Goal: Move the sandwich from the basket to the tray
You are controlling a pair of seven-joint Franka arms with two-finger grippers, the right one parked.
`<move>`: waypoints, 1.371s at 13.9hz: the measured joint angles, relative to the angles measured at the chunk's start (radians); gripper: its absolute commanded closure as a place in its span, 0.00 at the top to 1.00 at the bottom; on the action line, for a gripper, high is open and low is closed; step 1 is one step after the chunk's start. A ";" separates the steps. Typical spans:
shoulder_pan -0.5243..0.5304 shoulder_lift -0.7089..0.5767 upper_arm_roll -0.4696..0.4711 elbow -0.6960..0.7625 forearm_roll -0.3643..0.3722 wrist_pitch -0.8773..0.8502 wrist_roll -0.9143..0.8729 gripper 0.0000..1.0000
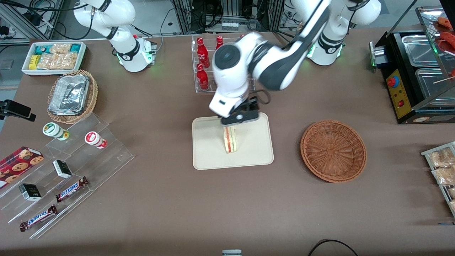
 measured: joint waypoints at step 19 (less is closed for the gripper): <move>0.644 -0.516 0.030 -0.283 -0.056 -0.192 0.919 1.00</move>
